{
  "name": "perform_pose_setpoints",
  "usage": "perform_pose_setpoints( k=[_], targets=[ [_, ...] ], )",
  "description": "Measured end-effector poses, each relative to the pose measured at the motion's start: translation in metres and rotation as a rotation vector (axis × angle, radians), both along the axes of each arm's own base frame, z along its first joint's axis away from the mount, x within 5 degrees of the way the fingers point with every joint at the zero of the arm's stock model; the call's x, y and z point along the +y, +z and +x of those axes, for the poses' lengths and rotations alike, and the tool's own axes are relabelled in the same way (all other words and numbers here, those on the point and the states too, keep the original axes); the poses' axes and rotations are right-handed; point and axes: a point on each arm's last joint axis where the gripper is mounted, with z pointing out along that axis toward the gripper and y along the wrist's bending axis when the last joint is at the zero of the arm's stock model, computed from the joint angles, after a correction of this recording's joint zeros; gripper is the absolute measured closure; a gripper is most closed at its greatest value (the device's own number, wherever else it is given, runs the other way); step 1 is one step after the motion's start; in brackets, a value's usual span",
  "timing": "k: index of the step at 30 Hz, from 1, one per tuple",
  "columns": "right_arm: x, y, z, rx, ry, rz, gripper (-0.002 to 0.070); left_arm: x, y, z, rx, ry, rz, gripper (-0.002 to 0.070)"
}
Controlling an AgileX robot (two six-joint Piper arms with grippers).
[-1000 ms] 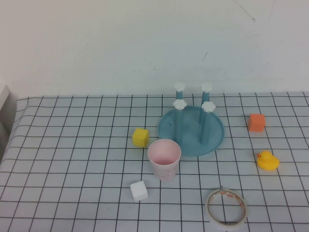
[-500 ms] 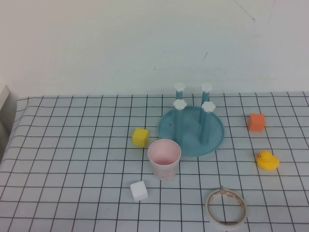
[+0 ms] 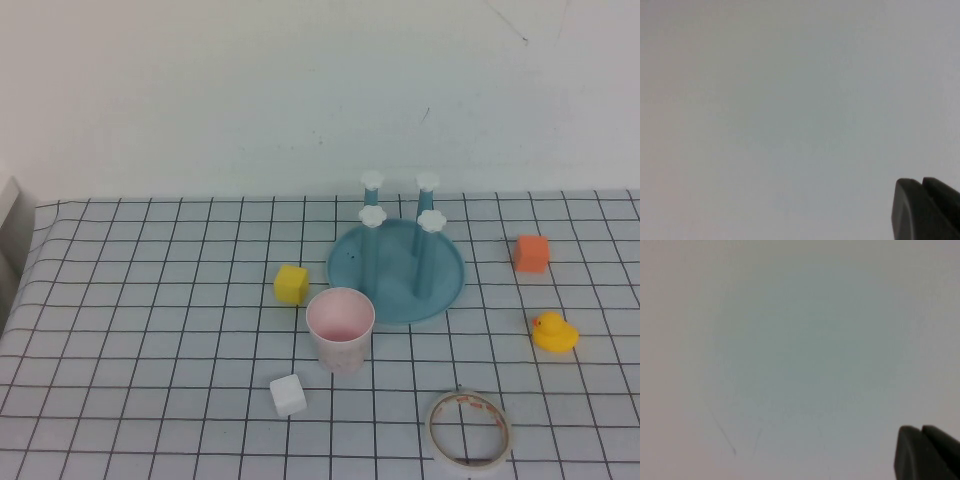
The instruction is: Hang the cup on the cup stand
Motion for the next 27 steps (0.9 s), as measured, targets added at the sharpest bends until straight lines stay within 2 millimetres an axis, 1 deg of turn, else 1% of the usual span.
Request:
perform_pose_setpoints(
  k=[1, 4, 9, 11, 12, 14, 16, 17, 18, 19, 20, 21, 22, 23, 24, 25, 27],
  targets=[
    [0.001, 0.003, -0.001, -0.033, 0.005, -0.004, 0.0678, 0.000, 0.005, -0.004, -0.073, -0.004, -0.007, 0.0676],
    [0.002, 0.009, -0.005, -0.118, 0.017, -0.011, 0.0678, 0.001, 0.012, -0.012, -0.186, -0.009, -0.018, 0.0676],
    [0.001, 0.015, -0.009, -0.198, 0.004, -0.021, 0.0678, 0.003, 0.015, -0.015, -0.233, 0.042, -0.003, 0.0676],
    [-0.002, 0.017, -0.011, -0.226, -0.008, 0.019, 0.0678, 0.006, 0.016, -0.015, -0.234, 0.077, -0.015, 0.0676],
    [-0.004, 0.018, -0.012, -0.241, -0.013, 0.055, 0.0678, 0.007, 0.020, -0.016, -0.233, 0.093, -0.021, 0.0676],
    [-0.008, 0.019, -0.013, -0.255, -0.031, 0.112, 0.0678, 0.010, 0.037, -0.020, -0.230, 0.107, -0.045, 0.0676],
    [-0.010, 0.022, -0.013, -0.233, -0.057, 0.119, 0.0678, 0.011, 0.057, -0.025, -0.213, 0.092, -0.067, 0.0676],
    [-0.010, 0.035, -0.014, -0.193, -0.071, 0.101, 0.0678, 0.011, 0.079, -0.033, -0.187, 0.066, -0.083, 0.0676],
    [-0.009, 0.044, -0.015, -0.164, -0.074, 0.085, 0.0678, 0.011, 0.091, -0.039, -0.170, 0.055, -0.086, 0.0676],
    [-0.009, 0.049, -0.016, -0.132, -0.074, 0.074, 0.0678, 0.010, 0.103, -0.043, -0.151, 0.047, -0.084, 0.0676],
    [-0.007, 0.062, -0.019, -0.110, -0.075, 0.053, 0.0678, 0.010, 0.115, -0.049, -0.146, 0.047, -0.074, 0.0676],
    [-0.007, 0.069, -0.019, -0.070, -0.076, 0.034, 0.0678, 0.009, 0.125, -0.050, -0.117, 0.045, -0.064, 0.0676],
    [-0.006, 0.076, -0.017, -0.021, -0.072, 0.024, 0.0678, 0.009, 0.135, -0.049, -0.082, 0.040, -0.057, 0.0676],
    [-0.005, 0.088, -0.017, 0.016, -0.065, 0.018, 0.0678, 0.008, 0.141, -0.047, -0.033, 0.034, -0.047, 0.0676],
    [-0.004, 0.096, -0.014, 0.074, -0.055, 0.016, 0.0678, 0.007, 0.148, -0.043, 0.026, 0.027, -0.037, 0.0676],
    [-0.003, 0.104, -0.012, 0.126, -0.046, 0.014, 0.0678, 0.005, 0.154, -0.037, 0.095, 0.022, -0.024, 0.0676],
    [-0.002, 0.116, -0.001, 0.245, -0.030, 0.012, 0.0678, 0.003, 0.160, -0.023, 0.240, 0.011, 0.001, 0.0676]
  ],
)
